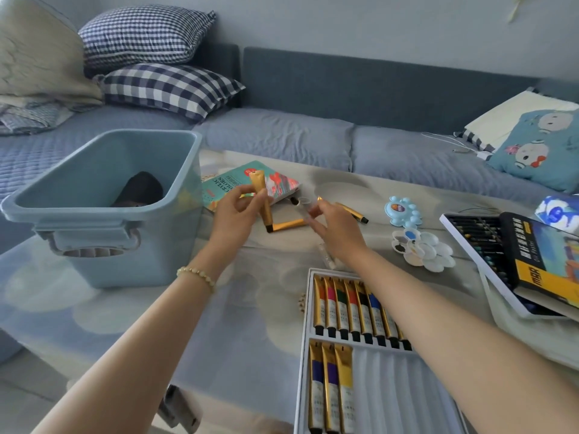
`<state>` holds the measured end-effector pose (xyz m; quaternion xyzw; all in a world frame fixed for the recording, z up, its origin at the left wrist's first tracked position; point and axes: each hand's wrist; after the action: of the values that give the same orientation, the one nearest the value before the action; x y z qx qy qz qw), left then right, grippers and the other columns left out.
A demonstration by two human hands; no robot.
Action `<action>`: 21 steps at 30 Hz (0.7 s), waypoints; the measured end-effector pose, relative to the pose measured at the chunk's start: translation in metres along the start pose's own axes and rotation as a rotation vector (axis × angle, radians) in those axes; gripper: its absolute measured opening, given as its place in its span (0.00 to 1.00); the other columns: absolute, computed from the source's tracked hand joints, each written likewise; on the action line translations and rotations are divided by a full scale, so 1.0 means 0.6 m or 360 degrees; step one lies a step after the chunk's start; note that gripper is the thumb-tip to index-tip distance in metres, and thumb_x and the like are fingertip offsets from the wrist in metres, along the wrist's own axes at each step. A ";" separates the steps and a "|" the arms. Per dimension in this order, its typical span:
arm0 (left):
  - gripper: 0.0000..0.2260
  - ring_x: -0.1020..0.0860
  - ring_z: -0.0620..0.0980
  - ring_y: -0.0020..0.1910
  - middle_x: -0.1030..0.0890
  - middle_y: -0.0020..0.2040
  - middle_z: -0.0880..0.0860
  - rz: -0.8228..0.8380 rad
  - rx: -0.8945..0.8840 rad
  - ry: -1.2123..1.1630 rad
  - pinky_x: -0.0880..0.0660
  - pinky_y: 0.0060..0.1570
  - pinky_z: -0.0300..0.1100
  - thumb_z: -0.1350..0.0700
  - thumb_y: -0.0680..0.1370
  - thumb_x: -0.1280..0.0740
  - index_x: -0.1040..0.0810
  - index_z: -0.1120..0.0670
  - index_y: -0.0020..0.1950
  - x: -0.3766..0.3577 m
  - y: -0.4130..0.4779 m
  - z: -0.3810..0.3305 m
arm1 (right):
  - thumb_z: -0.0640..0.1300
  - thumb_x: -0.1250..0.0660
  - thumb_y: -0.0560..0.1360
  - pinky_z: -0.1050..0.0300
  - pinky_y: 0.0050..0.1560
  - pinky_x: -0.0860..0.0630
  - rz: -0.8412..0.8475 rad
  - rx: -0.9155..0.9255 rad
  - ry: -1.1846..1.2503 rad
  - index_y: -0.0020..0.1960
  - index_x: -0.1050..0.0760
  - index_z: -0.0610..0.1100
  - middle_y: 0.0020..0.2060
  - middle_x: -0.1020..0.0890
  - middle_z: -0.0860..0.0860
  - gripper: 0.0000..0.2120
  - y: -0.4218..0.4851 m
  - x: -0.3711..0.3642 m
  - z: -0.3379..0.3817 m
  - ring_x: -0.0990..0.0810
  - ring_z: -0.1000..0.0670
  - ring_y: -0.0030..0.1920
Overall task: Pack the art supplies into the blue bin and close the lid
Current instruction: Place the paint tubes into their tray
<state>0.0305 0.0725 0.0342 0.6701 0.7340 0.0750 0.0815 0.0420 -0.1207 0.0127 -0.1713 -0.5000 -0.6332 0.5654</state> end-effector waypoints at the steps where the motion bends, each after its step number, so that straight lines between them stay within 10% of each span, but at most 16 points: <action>1: 0.05 0.18 0.42 0.40 0.18 0.42 0.48 0.0013 -0.0012 -0.0041 0.22 0.45 0.36 0.55 0.80 0.37 0.25 0.54 0.53 -0.006 -0.005 -0.009 | 0.52 0.38 0.78 0.55 0.47 0.26 -0.0037 -0.0056 0.0132 0.50 0.24 0.43 0.42 0.20 0.51 0.13 -0.008 0.013 0.008 0.22 0.51 0.44; 5: 0.07 0.28 0.39 0.28 0.28 0.37 0.49 0.0145 0.0028 0.0004 0.29 0.28 0.33 0.55 0.83 0.43 0.28 0.52 0.48 -0.035 -0.044 -0.031 | 0.51 0.32 0.75 0.59 0.40 0.22 -0.0109 -0.0300 0.0686 0.49 0.23 0.46 0.38 0.19 0.52 0.09 -0.067 0.083 0.036 0.20 0.52 0.37; 13: 0.08 0.31 0.41 0.27 0.26 0.37 0.50 0.0488 0.0199 -0.0043 0.33 0.26 0.34 0.51 0.83 0.45 0.34 0.54 0.52 -0.093 -0.194 -0.002 | 0.43 0.28 0.71 0.66 0.35 0.25 -0.0107 -0.0998 0.1485 0.45 0.20 0.45 0.33 0.17 0.54 0.04 -0.258 0.155 0.030 0.20 0.57 0.37; 21: 0.12 0.20 0.40 0.41 0.16 0.42 0.47 0.0361 0.0105 0.0143 0.27 0.42 0.36 0.49 0.83 0.49 0.32 0.55 0.52 -0.115 -0.269 0.019 | 0.41 0.35 0.77 0.65 0.26 0.27 -0.0180 -0.1006 0.1429 0.47 0.27 0.43 0.32 0.19 0.48 0.02 -0.330 0.169 0.040 0.20 0.56 0.28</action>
<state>-0.1175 -0.0110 -0.0112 0.7470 0.6585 0.0893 0.0174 -0.1728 -0.1836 0.0156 -0.0188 -0.0037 -0.7929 0.6091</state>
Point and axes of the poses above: each hand's wrist, its own y-axis towards the middle knuckle, its own x-axis out of the back of the hand, z = x × y
